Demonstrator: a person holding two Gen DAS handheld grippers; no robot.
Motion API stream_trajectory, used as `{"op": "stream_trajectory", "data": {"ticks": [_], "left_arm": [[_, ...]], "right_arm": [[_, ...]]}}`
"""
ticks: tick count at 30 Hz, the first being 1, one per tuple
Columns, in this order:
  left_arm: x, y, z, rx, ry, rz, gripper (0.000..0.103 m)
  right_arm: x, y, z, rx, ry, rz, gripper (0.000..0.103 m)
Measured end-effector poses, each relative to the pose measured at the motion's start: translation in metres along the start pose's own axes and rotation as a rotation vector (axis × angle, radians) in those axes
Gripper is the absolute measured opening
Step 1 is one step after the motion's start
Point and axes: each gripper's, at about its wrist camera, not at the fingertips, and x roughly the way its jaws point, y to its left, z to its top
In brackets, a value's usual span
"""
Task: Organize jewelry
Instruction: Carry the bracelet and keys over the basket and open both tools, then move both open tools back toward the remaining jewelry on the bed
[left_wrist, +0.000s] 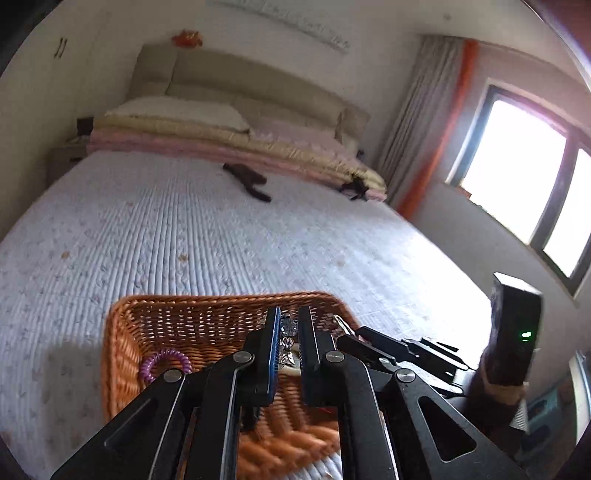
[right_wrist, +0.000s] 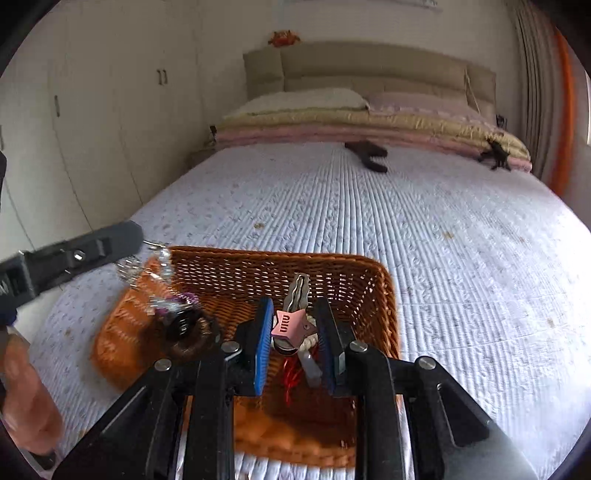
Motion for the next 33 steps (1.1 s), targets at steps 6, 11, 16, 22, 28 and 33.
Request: {"op": "stream_trajectory", "data": {"ticks": [6,11,16,22,28,33], "left_arm": [[0.05,0.017,-0.019,-0.051,0.118,0.015,0.009],[0.06,0.015,-0.027,-0.045,0.148,0.04,0.009],[0.056,0.017,-0.027,-0.069,0.179,0.044,0.028],[0.025,0.004,-0.022,-0.033,0.116,0.038,0.053],[-0.027,-0.015,-0.031,0.047,0.077,0.047,0.054],[-0.087,-0.021,-0.051,0.063,0.012,0.037,0.054]], "right_arm": [[0.041,-0.011,-0.011,0.032,0.099,0.002,0.026],[0.048,-0.012,-0.016,0.041,0.124,0.002,0.026],[0.034,-0.015,-0.017,0.054,0.093,-0.012,0.05],[0.008,-0.015,-0.014,0.053,0.012,-0.031,0.05],[-0.035,-0.002,-0.018,0.029,-0.072,-0.034,0.05],[-0.078,0.014,-0.026,-0.002,-0.147,-0.047,0.05]]}}
